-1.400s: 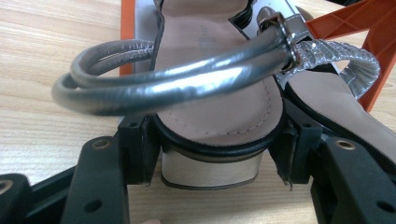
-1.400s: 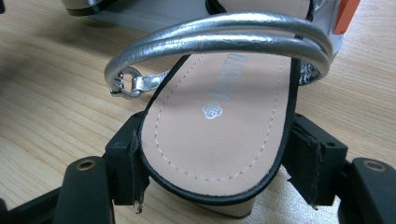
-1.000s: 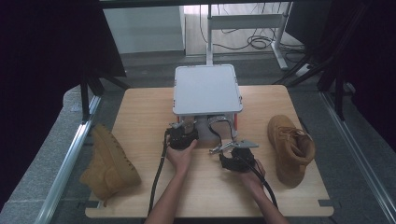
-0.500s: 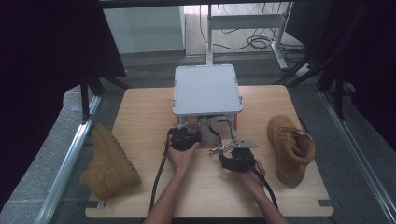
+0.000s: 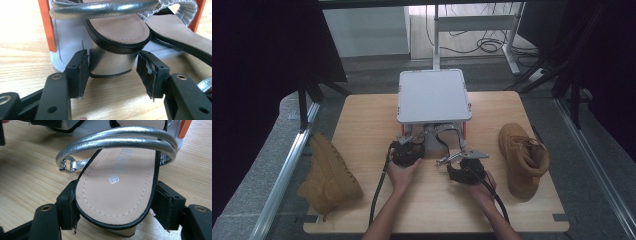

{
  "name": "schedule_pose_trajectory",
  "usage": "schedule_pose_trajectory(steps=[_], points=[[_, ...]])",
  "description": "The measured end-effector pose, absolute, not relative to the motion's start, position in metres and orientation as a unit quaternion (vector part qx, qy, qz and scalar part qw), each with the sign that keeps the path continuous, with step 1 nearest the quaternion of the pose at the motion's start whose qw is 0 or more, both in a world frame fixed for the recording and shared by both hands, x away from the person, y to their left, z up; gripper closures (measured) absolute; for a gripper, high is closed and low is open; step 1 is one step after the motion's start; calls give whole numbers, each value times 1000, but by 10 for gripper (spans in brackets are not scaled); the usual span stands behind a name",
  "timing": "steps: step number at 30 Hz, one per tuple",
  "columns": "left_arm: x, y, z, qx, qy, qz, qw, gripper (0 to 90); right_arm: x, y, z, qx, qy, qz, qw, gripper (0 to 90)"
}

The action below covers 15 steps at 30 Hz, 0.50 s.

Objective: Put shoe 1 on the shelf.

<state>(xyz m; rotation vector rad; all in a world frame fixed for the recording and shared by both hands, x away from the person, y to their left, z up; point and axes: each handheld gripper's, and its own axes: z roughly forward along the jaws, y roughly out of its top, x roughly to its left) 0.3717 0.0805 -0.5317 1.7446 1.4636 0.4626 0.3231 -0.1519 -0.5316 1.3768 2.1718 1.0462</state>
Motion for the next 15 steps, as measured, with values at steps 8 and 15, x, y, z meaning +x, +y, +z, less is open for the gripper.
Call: schedule_pose_trajectory(steps=[8, 15], points=[[374, 66, -533, 668, 599, 202, 393, 449, 323, -152, -532, 487, 769, 371, 181, 316], [379, 63, -533, 653, 614, 209, 391, 448, 323, -153, -532, 486, 770, 372, 180, 316]])
